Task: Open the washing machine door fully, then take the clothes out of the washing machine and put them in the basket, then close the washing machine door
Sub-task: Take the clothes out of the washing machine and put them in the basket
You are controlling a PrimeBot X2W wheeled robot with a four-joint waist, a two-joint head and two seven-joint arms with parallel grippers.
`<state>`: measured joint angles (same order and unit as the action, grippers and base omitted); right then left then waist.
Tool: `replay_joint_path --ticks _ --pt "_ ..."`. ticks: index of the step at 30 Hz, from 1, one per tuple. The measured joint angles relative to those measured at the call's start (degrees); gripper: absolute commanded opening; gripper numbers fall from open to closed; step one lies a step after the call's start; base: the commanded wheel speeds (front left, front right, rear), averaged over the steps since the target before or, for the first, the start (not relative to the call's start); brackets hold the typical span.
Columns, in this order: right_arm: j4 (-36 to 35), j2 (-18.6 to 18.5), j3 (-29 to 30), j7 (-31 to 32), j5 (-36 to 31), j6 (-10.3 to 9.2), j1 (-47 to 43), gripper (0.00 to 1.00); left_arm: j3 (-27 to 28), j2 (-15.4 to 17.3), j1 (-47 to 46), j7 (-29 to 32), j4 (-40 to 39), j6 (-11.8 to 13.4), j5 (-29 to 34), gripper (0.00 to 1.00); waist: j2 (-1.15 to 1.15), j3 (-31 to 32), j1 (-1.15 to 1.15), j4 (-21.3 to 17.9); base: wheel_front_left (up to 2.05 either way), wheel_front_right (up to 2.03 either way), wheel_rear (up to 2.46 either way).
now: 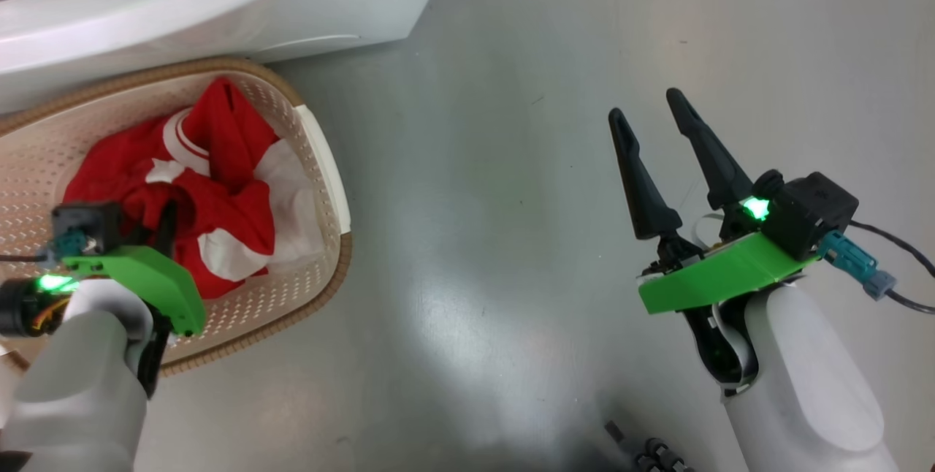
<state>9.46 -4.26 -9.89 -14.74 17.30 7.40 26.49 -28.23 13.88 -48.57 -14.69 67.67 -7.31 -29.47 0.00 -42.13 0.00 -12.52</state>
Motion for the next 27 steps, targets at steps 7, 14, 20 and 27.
replay_joint_path --ticks 7,14,20,27 --pt "0.18 0.15 0.07 0.0 -0.08 0.0 0.76 1.0 -2.12 0.14 -0.13 0.0 0.36 0.0 -3.0 1.0 0.0 0.34 0.0 0.17 0.0 0.0 0.0" --pt "0.46 0.13 0.59 0.0 -0.1 0.0 0.76 1.0 -2.92 0.42 -0.11 0.0 -0.9 0.0 -5.34 1.0 0.0 1.27 0.0 0.82 0.0 0.0 0.0" --pt "0.94 -0.35 1.25 0.0 -0.1 0.0 0.64 1.0 -2.75 0.57 0.27 0.0 -3.9 0.0 -6.3 1.0 0.0 3.01 0.0 1.78 0.0 0.0 0.0" --pt "1.68 -1.4 1.54 0.0 -0.09 0.0 0.24 1.0 -0.47 0.59 3.16 0.01 -8.66 0.0 -6.5 1.0 0.0 5.9 0.0 3.15 0.0 0.0 0.0"
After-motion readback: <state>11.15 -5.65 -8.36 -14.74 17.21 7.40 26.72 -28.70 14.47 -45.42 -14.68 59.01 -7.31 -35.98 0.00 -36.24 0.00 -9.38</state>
